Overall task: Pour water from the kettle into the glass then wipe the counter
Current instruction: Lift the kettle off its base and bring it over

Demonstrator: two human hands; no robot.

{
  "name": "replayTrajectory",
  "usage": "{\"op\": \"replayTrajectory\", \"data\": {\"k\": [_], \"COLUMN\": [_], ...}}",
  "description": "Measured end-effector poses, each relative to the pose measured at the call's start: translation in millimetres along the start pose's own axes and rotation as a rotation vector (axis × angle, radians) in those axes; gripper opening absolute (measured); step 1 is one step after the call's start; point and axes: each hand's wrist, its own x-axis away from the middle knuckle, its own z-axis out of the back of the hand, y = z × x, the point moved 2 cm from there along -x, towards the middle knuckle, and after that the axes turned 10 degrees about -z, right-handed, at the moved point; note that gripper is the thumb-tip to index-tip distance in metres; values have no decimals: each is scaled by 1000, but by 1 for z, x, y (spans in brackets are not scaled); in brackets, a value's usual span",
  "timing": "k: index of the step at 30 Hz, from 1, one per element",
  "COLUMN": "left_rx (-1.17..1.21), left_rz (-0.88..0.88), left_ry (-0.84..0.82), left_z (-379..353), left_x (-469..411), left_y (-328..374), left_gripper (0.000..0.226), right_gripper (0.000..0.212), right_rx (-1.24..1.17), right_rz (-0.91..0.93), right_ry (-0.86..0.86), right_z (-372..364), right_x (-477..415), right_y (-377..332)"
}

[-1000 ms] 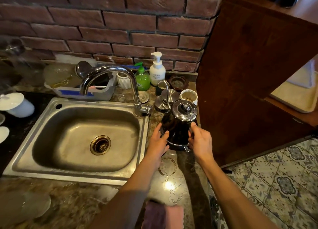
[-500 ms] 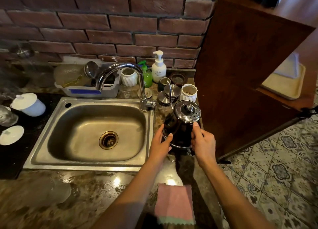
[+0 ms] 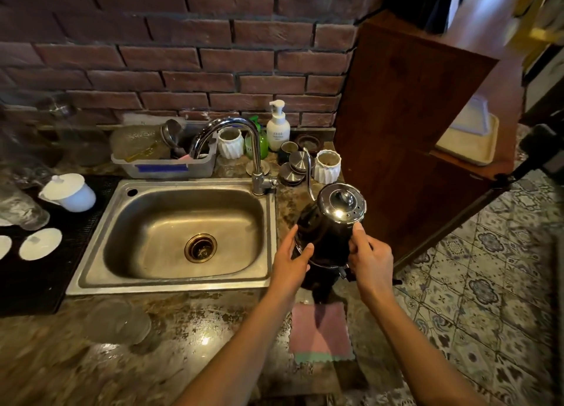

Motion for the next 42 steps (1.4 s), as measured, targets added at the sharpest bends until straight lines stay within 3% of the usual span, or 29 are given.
{"op": "replayTrajectory", "data": {"k": [11,31,42], "left_rx": [45,172,-46], "left_rz": [-44,-101,-137], "left_ry": [75,254,333], "left_z": [7,83,174], "left_x": [59,149,187], "left_y": [7,4,11], "left_gripper": [55,52,44], "right_gripper": [66,60,57], "right_rx": [91,135,166], "right_rz": [92,175,203], "right_ry": [-21,-224,-381], "right_z": [11,-36,-93], "right_x": [52,145,181], "right_y": [-2,-14,-11]}}
